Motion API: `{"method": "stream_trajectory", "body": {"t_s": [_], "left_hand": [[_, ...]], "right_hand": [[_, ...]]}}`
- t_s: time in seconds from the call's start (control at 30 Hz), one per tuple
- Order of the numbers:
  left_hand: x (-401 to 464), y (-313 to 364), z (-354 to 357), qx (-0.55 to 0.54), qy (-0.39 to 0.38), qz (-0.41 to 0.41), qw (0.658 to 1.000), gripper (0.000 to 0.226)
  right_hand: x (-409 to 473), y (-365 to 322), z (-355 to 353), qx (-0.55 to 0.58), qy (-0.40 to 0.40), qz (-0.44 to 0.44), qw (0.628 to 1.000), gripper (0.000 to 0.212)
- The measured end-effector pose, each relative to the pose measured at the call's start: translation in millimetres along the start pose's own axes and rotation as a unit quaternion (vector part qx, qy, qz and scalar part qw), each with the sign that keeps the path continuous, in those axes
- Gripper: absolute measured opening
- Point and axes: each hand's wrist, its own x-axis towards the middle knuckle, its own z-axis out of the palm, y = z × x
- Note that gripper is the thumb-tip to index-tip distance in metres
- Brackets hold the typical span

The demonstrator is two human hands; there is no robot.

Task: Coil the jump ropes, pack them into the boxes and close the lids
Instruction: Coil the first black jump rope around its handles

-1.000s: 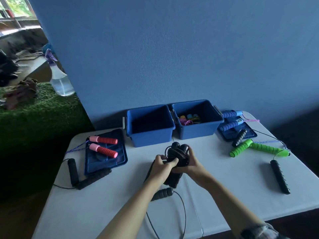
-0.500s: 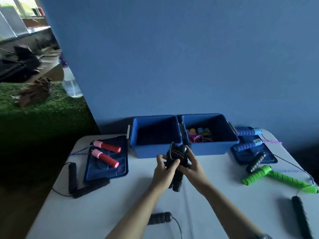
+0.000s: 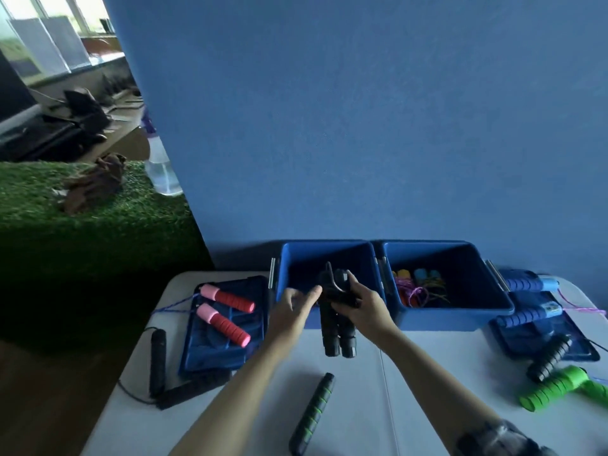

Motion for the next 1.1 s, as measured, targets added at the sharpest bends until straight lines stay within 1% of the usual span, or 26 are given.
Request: {"method": "stream_trajectory", "body": {"t_s": [0.03, 0.07, 0.1, 0.13, 0.17, 0.23, 0.27, 0.33, 0.37, 0.43, 0.57, 0.7, 0.87, 0.93, 1.03, 1.1], "left_hand": [[12.4, -5.5, -9.1, 0.058, 0.03, 0.053, 0.997, 0.043], [25.3, -12.0, -17.4, 0.122, 0.055, 0.109, 0.985, 0.039], [39.2, -18.4, -23.8, 0.183, 0.06, 0.148, 0.97, 0.042], [52.9, -25.8, -28.1, 0.231, 0.045, 0.166, 0.958, 0.049], [64.8, -32.6, -30.4, 0.265, 0.02, 0.167, 0.95, 0.056], [80.8, -42.1, -31.7, 0.315, -0.02, 0.163, 0.935, 0.068], [87.2, -47.3, -31.8, 0.333, -0.026, 0.17, 0.927, 0.072], [96.4, -56.6, -31.2, 0.338, -0.026, 0.194, 0.921, 0.074], [99.5, -61.1, -30.7, 0.331, -0.028, 0.202, 0.921, 0.073], [104.6, -71.0, -29.5, 0.313, -0.033, 0.215, 0.925, 0.072], [108.8, -84.1, -24.5, 0.281, -0.025, 0.243, 0.928, 0.074], [110.3, -89.3, -21.2, 0.268, -0.032, 0.241, 0.932, 0.076], [110.8, -92.0, -21.6, 0.289, -0.04, 0.226, 0.929, 0.077], [110.8, -92.6, -20.8, 0.293, -0.041, 0.223, 0.929, 0.078], [110.6, -93.5, -20.0, 0.298, -0.039, 0.221, 0.928, 0.076], [110.2, -93.7, -19.2, 0.307, -0.03, 0.226, 0.924, 0.075]], "right_hand": [[12.5, -2.5, 2.9, 0.006, 0.006, 0.007, 1.0, 0.078], [26.2, -3.3, 6.0, 0.014, 0.012, 0.014, 1.0, 0.078], [40.8, -3.8, 9.1, 0.025, 0.018, 0.021, 0.999, 0.077], [55.0, -3.6, 12.5, 0.036, 0.025, 0.029, 0.999, 0.073], [69.0, -2.3, 16.5, 0.042, 0.032, 0.038, 0.998, 0.069], [92.2, 0.6, 24.7, 0.049, 0.039, 0.062, 0.996, 0.06], [101.0, 3.3, 29.5, 0.059, 0.037, 0.073, 0.995, 0.053], [112.3, 8.0, 40.0, 0.087, 0.031, 0.095, 0.991, 0.034], [116.9, 11.1, 44.7, 0.096, 0.031, 0.102, 0.99, 0.028], [127.1, 21.0, 54.9, 0.098, 0.029, 0.117, 0.988, 0.027], [143.1, 42.6, 74.7, 0.044, -0.017, 0.143, 0.989, 0.045], [149.1, 38.9, 95.5, -0.04, -0.071, 0.136, 0.987, 0.048], [147.5, 34.0, 107.7, -0.137, -0.119, 0.19, 0.965, 0.068], [145.4, 36.5, 107.8, -0.173, -0.137, 0.203, 0.954, 0.072], [147.4, 38.7, 104.2, -0.212, -0.145, 0.183, 0.949, 0.075], [149.1, 35.5, 103.5, -0.226, -0.129, 0.161, 0.952, 0.074]]}}
